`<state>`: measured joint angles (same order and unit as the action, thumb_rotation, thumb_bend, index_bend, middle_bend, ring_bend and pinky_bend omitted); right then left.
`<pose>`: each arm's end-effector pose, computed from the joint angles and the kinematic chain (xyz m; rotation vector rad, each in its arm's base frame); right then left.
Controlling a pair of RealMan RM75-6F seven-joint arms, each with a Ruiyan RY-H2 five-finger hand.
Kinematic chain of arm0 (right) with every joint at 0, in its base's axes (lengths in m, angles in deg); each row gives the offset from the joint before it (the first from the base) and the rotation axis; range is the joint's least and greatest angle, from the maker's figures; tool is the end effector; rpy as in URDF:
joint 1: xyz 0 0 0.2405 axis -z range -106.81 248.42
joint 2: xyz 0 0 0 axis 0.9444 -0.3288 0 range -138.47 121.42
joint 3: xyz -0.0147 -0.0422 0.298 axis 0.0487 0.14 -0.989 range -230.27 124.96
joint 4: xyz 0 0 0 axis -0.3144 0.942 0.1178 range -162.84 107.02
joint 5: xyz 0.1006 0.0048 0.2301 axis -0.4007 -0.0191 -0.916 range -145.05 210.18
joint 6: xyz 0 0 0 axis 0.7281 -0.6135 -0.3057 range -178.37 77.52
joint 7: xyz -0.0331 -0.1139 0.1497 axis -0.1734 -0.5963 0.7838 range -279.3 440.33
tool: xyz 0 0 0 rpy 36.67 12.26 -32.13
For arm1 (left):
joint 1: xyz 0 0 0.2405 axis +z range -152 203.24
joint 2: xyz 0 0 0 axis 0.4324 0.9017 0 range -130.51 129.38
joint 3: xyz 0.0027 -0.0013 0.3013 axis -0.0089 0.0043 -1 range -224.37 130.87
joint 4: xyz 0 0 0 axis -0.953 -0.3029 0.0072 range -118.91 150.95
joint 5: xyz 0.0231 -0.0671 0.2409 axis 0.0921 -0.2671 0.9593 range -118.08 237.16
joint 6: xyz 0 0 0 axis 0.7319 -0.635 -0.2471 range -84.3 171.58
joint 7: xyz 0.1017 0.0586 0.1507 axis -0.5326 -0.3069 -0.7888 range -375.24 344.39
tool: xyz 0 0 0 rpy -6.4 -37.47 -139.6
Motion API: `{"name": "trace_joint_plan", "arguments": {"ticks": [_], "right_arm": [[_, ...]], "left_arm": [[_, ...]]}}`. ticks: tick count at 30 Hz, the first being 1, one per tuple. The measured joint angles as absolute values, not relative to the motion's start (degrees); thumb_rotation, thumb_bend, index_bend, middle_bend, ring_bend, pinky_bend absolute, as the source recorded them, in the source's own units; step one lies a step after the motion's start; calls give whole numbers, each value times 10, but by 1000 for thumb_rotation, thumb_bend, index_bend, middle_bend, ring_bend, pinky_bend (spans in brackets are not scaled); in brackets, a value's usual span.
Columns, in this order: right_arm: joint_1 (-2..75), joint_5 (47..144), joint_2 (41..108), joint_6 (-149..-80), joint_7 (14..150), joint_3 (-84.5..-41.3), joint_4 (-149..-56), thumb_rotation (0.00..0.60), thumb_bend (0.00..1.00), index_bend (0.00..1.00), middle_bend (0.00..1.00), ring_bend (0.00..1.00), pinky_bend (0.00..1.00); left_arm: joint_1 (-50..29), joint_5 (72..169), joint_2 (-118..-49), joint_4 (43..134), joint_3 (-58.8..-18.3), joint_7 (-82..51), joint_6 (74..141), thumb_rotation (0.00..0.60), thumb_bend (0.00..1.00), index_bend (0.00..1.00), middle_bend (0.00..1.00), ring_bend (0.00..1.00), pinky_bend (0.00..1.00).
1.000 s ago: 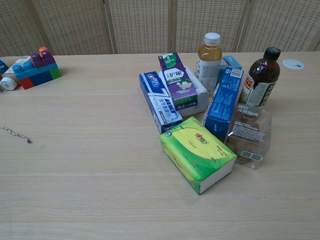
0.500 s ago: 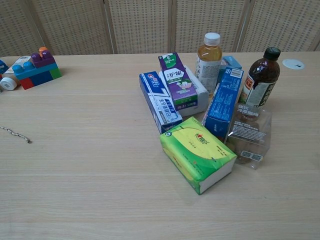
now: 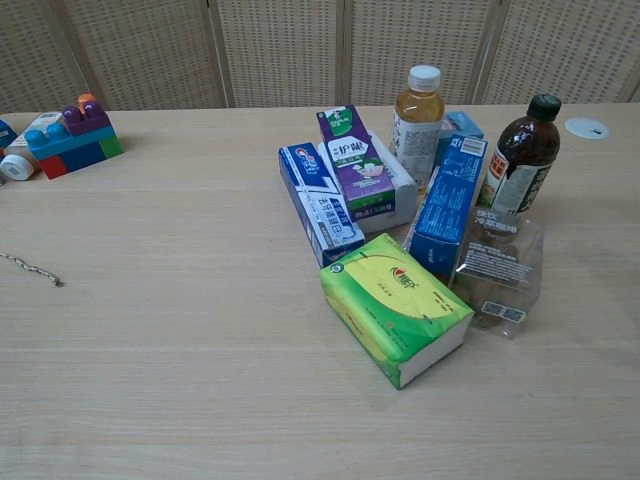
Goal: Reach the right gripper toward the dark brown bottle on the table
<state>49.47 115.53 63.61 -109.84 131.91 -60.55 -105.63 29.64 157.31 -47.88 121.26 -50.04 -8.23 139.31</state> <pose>-0.3633 -0.3650 0.0661 1.2136 -1.6972 1.3257 -0.3243 0.1531 0.2192 -1.3990 -0.9283 -0.9898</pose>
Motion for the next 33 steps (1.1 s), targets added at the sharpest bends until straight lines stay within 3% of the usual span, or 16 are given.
{"name": "trace_joint_plan", "arguments": {"ticks": [13,33], "right_arm": [[424,1113,758,-1034,1331,-636,-938,600,0,0,0,0,0],[375,1058,912,-1040,1300,-689,-822,600,0,0,0,0,0]], "left_arm": [[287,1544,-487,1217,-492,-108,1371,600,129,83,0,0,0],[276,1487,-496,1219,-473,-133,1345,600,129,85,0,0,0]]}}
